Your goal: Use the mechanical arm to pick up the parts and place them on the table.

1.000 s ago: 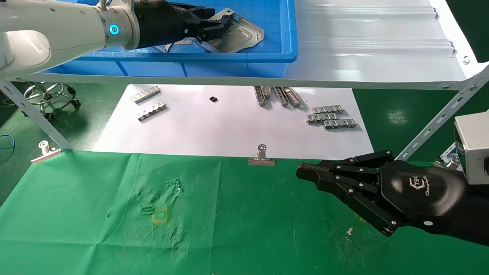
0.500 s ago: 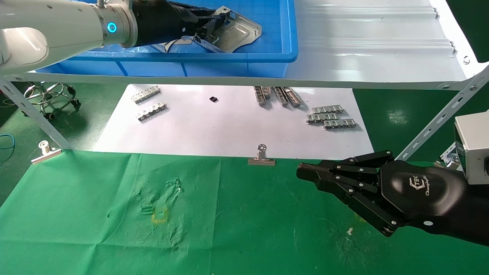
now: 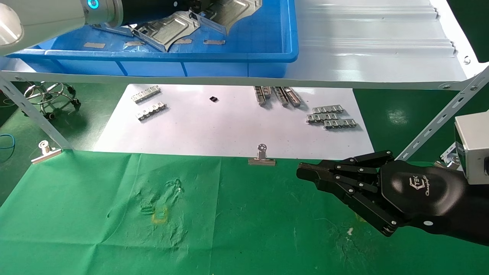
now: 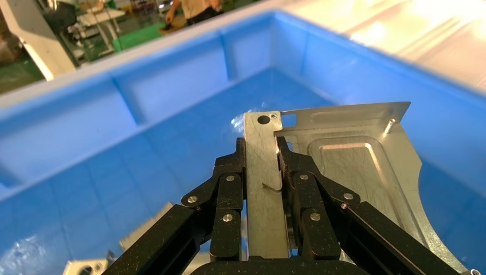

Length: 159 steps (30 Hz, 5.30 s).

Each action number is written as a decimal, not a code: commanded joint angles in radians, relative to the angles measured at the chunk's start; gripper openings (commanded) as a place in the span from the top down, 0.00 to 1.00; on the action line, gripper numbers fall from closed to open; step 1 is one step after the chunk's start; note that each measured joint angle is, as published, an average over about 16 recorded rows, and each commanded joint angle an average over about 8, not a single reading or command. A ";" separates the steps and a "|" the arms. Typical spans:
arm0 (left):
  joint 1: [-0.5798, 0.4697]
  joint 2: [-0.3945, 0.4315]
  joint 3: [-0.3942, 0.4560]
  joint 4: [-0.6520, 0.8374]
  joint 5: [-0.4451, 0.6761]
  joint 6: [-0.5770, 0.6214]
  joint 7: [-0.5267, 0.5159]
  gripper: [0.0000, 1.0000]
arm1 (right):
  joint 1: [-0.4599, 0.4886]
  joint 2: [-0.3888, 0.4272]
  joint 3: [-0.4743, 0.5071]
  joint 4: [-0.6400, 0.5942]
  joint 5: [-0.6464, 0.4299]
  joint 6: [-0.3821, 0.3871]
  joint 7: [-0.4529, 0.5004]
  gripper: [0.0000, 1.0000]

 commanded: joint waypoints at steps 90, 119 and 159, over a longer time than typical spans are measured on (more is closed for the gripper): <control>0.362 -0.388 0.398 -0.122 -0.163 0.542 0.914 0.55 | 0.000 0.000 0.000 0.000 0.000 0.000 0.000 1.00; 0.348 -0.406 0.391 -0.083 -0.235 0.717 0.819 0.00 | 0.000 0.000 0.000 0.000 0.000 0.000 0.000 0.02; 0.720 -0.598 -0.083 -0.732 -0.377 0.666 0.228 0.00 | 0.000 0.000 0.000 0.000 0.000 0.001 0.000 0.00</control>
